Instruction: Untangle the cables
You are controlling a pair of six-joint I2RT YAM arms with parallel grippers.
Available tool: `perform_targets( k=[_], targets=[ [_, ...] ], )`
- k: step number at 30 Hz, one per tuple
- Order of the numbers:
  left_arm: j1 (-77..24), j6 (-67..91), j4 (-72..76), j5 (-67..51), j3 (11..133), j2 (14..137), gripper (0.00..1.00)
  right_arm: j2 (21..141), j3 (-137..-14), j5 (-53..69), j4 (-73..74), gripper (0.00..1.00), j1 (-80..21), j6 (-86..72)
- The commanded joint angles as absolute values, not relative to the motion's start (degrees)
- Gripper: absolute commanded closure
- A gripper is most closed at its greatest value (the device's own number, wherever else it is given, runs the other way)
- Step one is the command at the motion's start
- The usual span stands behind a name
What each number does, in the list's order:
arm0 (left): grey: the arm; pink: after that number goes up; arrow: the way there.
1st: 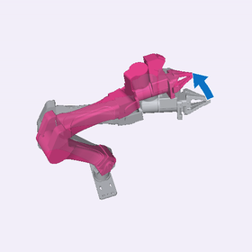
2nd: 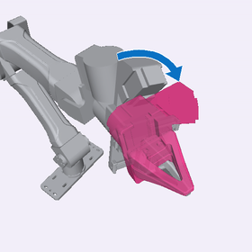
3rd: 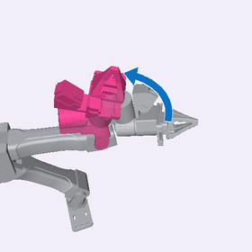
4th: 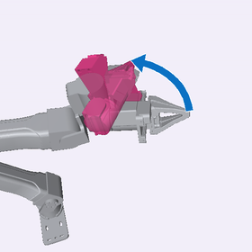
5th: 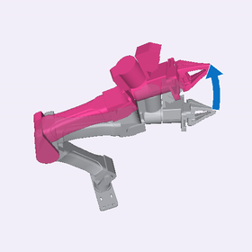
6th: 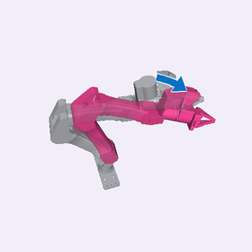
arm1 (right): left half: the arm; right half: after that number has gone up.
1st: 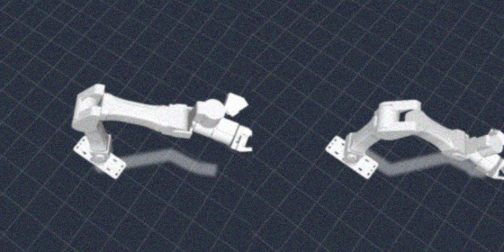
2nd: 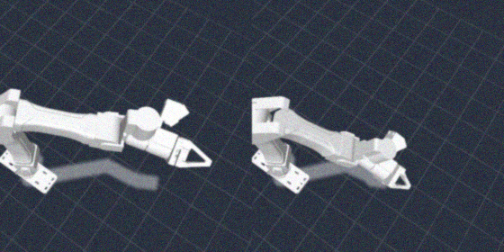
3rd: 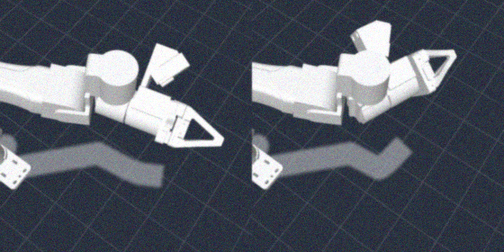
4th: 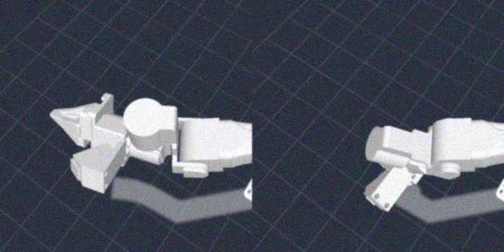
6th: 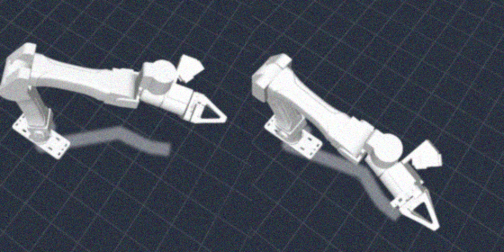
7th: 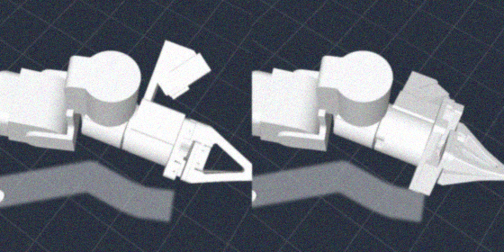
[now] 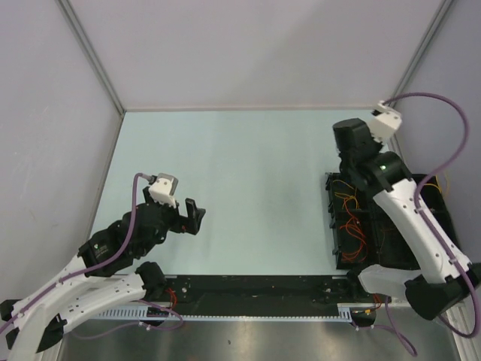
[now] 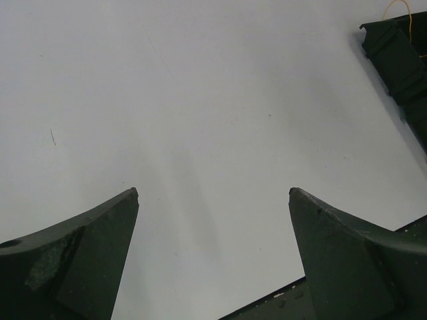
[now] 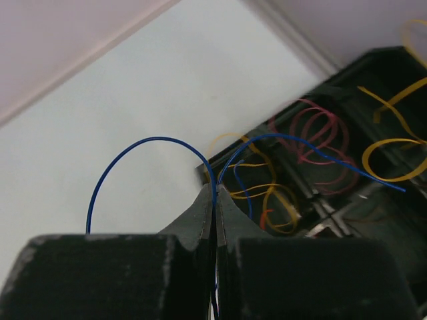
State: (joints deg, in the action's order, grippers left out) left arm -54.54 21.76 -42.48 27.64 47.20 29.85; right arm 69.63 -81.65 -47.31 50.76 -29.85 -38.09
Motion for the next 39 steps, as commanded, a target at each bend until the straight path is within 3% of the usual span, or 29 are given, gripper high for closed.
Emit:
perform_targets(
  k=[1, 18, 31, 39],
  targets=[
    [-54.05, 20.04, -40.43, 26.28, 46.85, 28.92, 0.0, 65.14, -80.33, -55.89, 62.03, 1.0, -21.56, -47.62],
    [-54.14, 19.86, -40.08, 25.31, 46.58, 27.86, 0.0, 60.55, -80.33, -63.9, 86.56, 1.0, 11.05, -75.04],
    [-54.14, 19.95, -40.25, 25.66, 46.58, 27.95, 0.0, 66.87, -79.45, -67.68, 85.86, 1.0, 24.25, -82.08],
    [-54.14, 20.21, -40.52, 26.02, 46.67, 29.35, 0.0, 71.98, -77.43, -68.47, 86.92, 1.0, 27.33, -89.11]
  ],
)
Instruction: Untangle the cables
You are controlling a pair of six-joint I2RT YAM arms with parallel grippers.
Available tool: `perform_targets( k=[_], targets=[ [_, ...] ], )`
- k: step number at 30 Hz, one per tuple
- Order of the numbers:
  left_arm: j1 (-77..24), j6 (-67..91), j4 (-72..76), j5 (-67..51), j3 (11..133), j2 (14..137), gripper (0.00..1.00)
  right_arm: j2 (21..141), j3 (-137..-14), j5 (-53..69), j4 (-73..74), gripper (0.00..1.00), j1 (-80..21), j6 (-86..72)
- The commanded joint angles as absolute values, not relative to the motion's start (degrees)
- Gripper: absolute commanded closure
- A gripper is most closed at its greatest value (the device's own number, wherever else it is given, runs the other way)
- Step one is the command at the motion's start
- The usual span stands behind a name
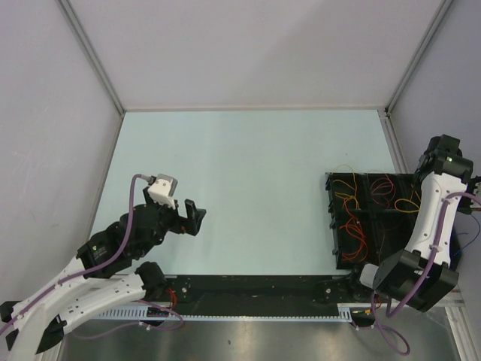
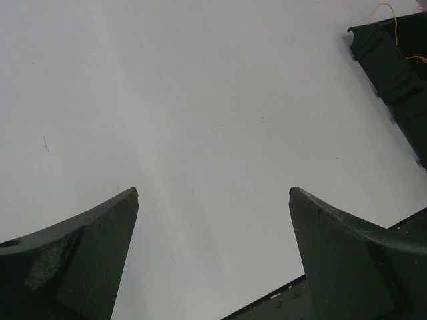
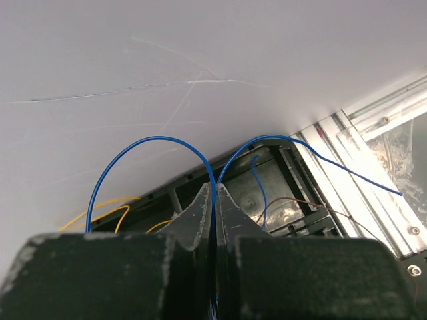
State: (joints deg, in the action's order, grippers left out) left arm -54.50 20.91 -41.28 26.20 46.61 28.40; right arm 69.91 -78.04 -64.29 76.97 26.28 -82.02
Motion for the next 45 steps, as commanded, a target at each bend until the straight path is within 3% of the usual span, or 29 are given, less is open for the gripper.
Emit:
perform_targets(
  k=[1, 9, 10, 11, 12, 15, 18, 26, 45],
  targets=[
    [-54.14, 20.3, -40.43, 26.1, 46.76, 29.53, 0.0, 72.68, -77.43, -68.64, 86.92, 1.0, 27.51, -90.17],
    [-54.14, 20.39, -40.61, 26.37, 46.67, 29.88, 0.0, 79.71, -77.17, -69.87, 86.84, 1.0, 30.76, -93.51],
    [-54.14, 20.39, -40.61, 26.28, 46.67, 30.14, 0.0, 80.59, -77.25, -69.61, 86.75, 0.96, 30.94, -93.25],
    [-54.14, 20.39, -40.61, 26.19, 46.76, 30.49, 0.0, 80.94, -77.26, -68.65, 85.79, 0.86, 30.94, -91.77],
    [-54.14, 20.39, -40.61, 26.1, 46.76, 30.67, 0.0, 81.12, -77.17, -68.03, 85.0, 0.61, 30.94, -90.63],
    [-54.14, 20.39, -40.61, 26.1, 46.93, 31.38, 0.0, 81.21, -77.17, -65.31, 81.05, 0.17, 30.85, -84.67],
    [-54.14, 20.39, -40.6, 26.1, 46.85, 31.38, 0.0, 81.21, -77.17, -64.16, 79.19, 0.0, 30.59, -81.93],
    [-54.14, 20.3, -40.43, 25.84, 46.85, 31.03, 0.0, 80.25, -77.17, -60.03, 74.18, 0.0, 26.9, -75.15],
    [-54.14, 20.21, -40.34, 25.75, 46.58, 29.27, 0.0, 86.92, -78.75, -59.24, 70.85, 0.0, -3.33, -74.71]
  ],
)
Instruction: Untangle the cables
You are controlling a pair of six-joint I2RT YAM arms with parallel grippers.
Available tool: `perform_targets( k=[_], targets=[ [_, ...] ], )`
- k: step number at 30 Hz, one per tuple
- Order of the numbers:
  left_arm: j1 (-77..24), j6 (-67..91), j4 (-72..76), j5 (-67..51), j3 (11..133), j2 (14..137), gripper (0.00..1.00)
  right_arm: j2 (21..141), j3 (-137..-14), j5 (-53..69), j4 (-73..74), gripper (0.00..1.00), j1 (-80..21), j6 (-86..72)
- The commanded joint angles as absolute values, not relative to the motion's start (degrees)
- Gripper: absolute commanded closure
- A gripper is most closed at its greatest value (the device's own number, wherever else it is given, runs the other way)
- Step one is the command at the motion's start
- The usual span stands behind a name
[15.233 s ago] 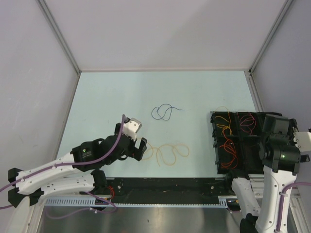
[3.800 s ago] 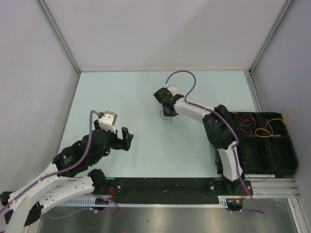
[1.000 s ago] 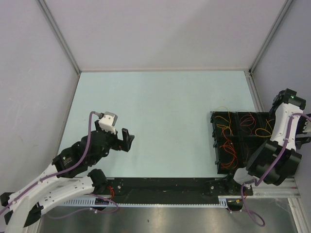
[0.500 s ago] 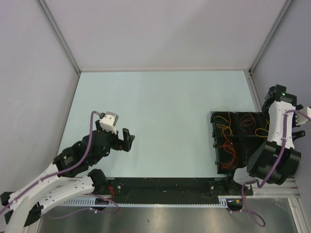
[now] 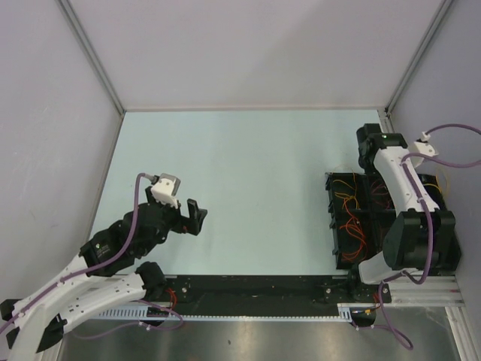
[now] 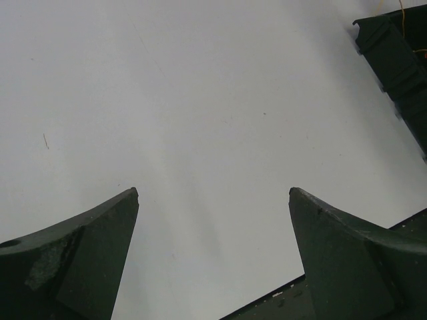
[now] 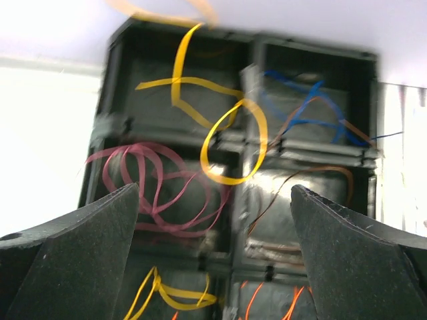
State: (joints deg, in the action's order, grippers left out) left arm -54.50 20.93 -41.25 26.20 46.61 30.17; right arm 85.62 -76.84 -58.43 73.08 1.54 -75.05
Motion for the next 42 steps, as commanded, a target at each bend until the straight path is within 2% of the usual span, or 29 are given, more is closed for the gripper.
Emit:
perform_targets(
  k=[1, 8, 15, 22, 26, 27, 32, 35, 42],
  targets=[
    [-54.14, 20.21, -40.25, 25.75, 46.58, 29.18, 0.0, 87.27, -79.1, -58.89, 70.14, 0.0, -4.38, -74.1],
    [-54.14, 20.21, -40.34, 25.75, 46.49, 28.48, 0.0, 95.09, -89.1, -60.03, 74.34, 0.0, -17.48, -76.1],
    [-54.14, 20.3, -40.17, 25.93, 46.41, 27.95, 0.0, 110.71, -109.39, -64.59, 85.85, 0.0, -32.49, -78.57],
    [-54.14, 20.3, -40.34, 26.02, 46.41, 27.77, 0.0, 118.2, -117.33, -64.95, 80.96, 0.0, -42.0, -68.4],
    [-54.14, 20.39, -40.34, 26.1, 46.41, 27.51, 0.0, 116.55, -112.17, -57.34, 64.64, 0.0, -45.26, -50.58],
    [-54.14, 20.3, -40.25, 26.1, 46.41, 27.42, 0.0, 115.15, -109.54, -54.78, 55.9, 0.0, -45.61, -42.79],
    [-54.14, 20.39, -40.34, 26.28, 46.41, 27.33, 0.0, 100.94, -86.29, -29.49, 24.94, 0.0, -45.62, -28.83],
    [-54.14, 20.48, -40.34, 26.37, 46.32, 26.81, 0.0, 95.82, -80.79, -26.12, 20.67, 0.0, -46.05, -27.87],
    [-54.14, 20.48, -40.34, 26.28, 46.41, 27.16, 0.0, 92.11, -77.87, -25.75, 19.6, 0.0, -48.6, -24.43]
  ],
)
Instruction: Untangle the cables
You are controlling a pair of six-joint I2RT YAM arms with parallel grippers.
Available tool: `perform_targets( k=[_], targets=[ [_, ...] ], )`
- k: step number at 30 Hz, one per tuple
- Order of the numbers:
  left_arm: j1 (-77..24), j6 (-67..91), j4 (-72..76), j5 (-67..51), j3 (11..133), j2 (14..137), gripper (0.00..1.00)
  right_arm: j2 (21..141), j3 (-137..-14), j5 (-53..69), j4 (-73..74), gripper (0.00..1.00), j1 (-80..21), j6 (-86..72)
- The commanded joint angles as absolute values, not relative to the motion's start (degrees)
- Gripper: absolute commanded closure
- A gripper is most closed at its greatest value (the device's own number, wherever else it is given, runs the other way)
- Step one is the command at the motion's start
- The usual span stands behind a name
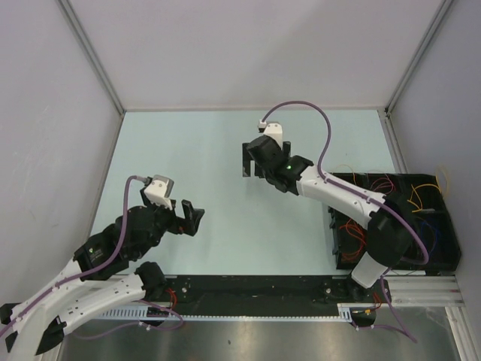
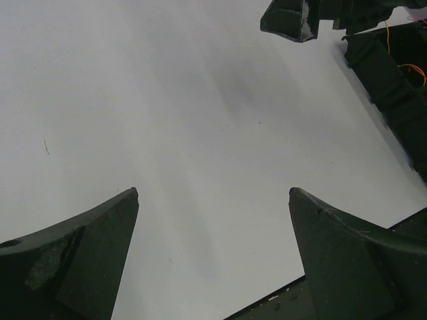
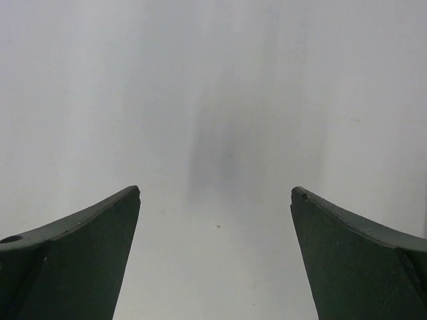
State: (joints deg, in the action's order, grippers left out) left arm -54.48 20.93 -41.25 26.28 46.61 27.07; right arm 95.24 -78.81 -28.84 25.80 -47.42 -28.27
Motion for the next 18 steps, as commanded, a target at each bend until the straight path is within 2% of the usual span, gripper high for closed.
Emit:
perform_targets(
  k=[1, 9, 12, 16, 18],
  targets=[
    [-54.14, 20.48, -40.43, 26.45, 46.41, 27.07, 0.0, 92.02, -77.78, -25.4, 19.6, 0.0, -48.6, -24.69],
    [-54.14, 20.92, -40.69, 27.33, 46.32, 26.02, 0.0, 88.78, -73.67, -17.58, 15.83, 0.0, -48.78, -21.46],
    [-54.14, 20.92, -40.61, 27.33, 46.14, 25.05, 0.0, 81.76, -64.45, -22.13, 11.35, 0.0, -48.08, -17.77],
    [-54.14, 20.83, -40.34, 26.9, 46.14, 24.78, 0.0, 63.78, -46.03, -19.88, 1.53, 0.0, -37.05, -17.14],
    [-54.14, 20.66, -40.25, 26.63, 46.14, 25.22, 0.0, 58.73, -41.24, -19.34, -1.39, 0.0, -31.93, -17.66]
  ],
)
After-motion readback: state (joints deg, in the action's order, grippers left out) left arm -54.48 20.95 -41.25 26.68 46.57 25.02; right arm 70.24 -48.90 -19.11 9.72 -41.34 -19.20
